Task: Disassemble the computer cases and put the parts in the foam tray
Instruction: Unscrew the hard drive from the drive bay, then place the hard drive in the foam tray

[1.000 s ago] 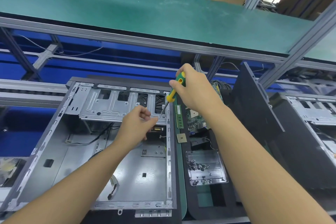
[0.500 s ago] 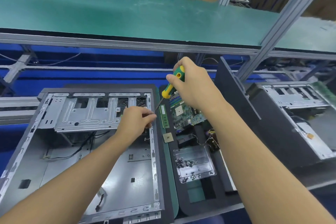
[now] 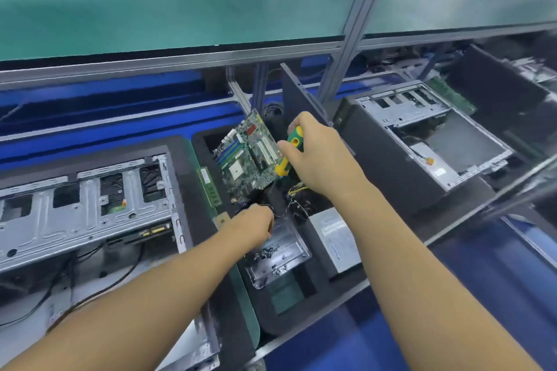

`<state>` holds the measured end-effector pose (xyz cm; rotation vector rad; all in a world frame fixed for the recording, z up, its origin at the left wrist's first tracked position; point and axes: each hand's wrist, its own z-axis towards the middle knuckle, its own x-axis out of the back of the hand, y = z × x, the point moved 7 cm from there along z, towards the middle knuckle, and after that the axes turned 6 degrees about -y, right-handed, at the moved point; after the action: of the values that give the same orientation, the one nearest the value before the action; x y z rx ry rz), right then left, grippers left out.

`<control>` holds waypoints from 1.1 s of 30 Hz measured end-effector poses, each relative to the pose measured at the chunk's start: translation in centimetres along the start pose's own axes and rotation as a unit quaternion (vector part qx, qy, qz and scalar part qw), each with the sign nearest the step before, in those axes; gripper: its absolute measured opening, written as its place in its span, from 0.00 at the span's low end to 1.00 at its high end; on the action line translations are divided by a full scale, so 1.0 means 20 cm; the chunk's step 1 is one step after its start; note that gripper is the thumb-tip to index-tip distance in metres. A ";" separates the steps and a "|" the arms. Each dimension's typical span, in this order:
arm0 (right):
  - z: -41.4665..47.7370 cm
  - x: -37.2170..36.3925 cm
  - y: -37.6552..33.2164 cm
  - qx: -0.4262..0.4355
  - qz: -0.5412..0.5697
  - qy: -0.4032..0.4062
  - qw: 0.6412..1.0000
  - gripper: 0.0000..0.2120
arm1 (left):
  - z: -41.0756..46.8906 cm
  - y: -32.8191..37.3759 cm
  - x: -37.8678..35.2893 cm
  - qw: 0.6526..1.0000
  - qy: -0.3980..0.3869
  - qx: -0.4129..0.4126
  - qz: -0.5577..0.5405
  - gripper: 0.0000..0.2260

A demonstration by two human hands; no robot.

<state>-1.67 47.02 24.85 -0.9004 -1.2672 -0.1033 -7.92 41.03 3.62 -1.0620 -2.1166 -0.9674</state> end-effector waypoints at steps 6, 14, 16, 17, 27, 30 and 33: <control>-0.06 0.01 0.14 -0.028 -0.004 0.001 1.000 0.11 | 0.15 0.02 -0.08 1.000 -0.001 0.009 -0.020 0.08; 0.02 0.02 0.08 -0.012 -0.006 0.020 1.000 0.12 | 0.00 -0.07 0.12 0.987 0.111 -0.029 -0.112 0.13; 0.07 0.01 0.00 0.000 0.009 0.029 1.000 0.13 | -0.15 -0.14 0.23 0.965 0.175 -0.044 -0.188 0.11; 0.09 0.00 -0.05 0.005 0.020 0.030 0.999 0.14 | -0.23 -0.19 0.27 0.952 0.206 -0.050 -0.220 0.11; 0.21 -0.37 -0.50 0.028 0.155 -0.057 0.986 0.14 | -0.94 -0.86 0.16 0.877 0.353 -0.010 -0.325 0.13; 0.20 -0.56 -0.55 -0.005 0.226 -0.126 0.966 0.14 | -0.95 -1.02 -0.08 0.882 0.266 0.077 -0.382 0.14; 0.17 -0.77 -0.55 -0.028 0.316 -0.176 0.932 0.08 | -0.90 -1.13 -0.31 0.791 0.198 0.163 -0.556 0.12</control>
<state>-15.34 35.67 17.67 -1.3811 -1.2421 0.5581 -20.61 14.44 1.64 0.6669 -2.3153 -1.0800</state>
